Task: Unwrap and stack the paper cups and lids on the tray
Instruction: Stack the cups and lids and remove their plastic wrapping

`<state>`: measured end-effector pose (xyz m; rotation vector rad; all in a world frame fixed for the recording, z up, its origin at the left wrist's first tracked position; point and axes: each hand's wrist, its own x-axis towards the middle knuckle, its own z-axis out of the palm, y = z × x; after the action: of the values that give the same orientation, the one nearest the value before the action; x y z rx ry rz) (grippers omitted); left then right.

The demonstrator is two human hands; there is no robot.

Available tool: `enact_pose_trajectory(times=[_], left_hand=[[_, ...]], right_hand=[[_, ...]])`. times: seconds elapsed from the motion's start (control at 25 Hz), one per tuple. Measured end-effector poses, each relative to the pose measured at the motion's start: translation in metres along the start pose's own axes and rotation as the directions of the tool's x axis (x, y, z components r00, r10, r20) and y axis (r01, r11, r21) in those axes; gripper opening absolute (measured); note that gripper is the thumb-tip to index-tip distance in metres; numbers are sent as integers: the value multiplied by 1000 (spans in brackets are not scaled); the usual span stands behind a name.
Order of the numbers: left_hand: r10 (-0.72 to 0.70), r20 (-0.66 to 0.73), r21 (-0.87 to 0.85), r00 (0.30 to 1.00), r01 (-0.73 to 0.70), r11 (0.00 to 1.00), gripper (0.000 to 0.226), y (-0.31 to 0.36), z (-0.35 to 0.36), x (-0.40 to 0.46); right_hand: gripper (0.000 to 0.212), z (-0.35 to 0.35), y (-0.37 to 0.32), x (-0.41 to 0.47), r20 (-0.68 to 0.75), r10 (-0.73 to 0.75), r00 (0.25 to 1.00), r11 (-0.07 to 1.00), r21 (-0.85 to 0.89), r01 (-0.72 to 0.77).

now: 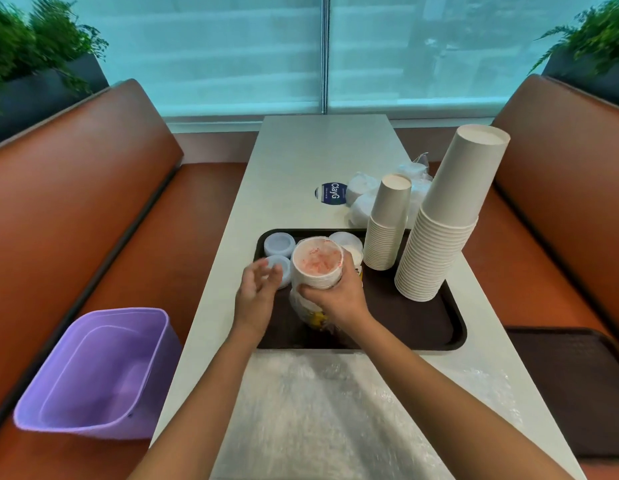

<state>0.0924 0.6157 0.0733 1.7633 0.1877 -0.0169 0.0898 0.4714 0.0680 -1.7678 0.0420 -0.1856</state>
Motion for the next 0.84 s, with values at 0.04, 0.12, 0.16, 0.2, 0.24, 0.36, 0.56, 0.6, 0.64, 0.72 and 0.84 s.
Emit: enact_pose_trajectory(times=[0.04,0.12,0.16,0.2,0.24,0.36,0.56,0.6,0.64,0.72,0.84], left_hand=[[110,99,-29,989,-107,994,62,4,-2,5],[236,238,-34,942,-234,972,87,9,1,16],[257,284,-28,924,-260,965,91,9,5,21],[251,301,-14,920,-259,966,90,8,8,25],[229,299,0,927,-239,971,83,5,13,27],[181,256,-19,950,-182,983,63,-12,21,27],[119,325,-57,938,-106,993,65,-41,16,33],[102,344,-54,934,-89,995,66,-45,15,33],[83,364,-46,928,-71,996,65,-51,14,34],[58,410,-34,910,-49,998,64,-63,11,33],[15,465,89,885,-63,994,65,-72,2,33]], right_hand=[[86,3,1,4,6,-2,1000,1000,6,1],[90,10,6,10,28,12,1000,1000,27,-13],[91,13,10,12,32,25,999,999,37,-26],[92,16,14,13,33,28,999,999,45,-30],[92,20,19,13,23,32,999,999,39,-33],[80,29,38,15,6,23,1000,998,63,-23],[72,32,56,9,5,93,996,990,106,-93],[74,32,61,6,22,108,994,989,100,-110],[78,32,66,3,38,119,992,989,82,-122],[85,32,77,-3,70,146,987,988,44,-150],[86,30,80,-6,178,163,971,986,-51,-156]])
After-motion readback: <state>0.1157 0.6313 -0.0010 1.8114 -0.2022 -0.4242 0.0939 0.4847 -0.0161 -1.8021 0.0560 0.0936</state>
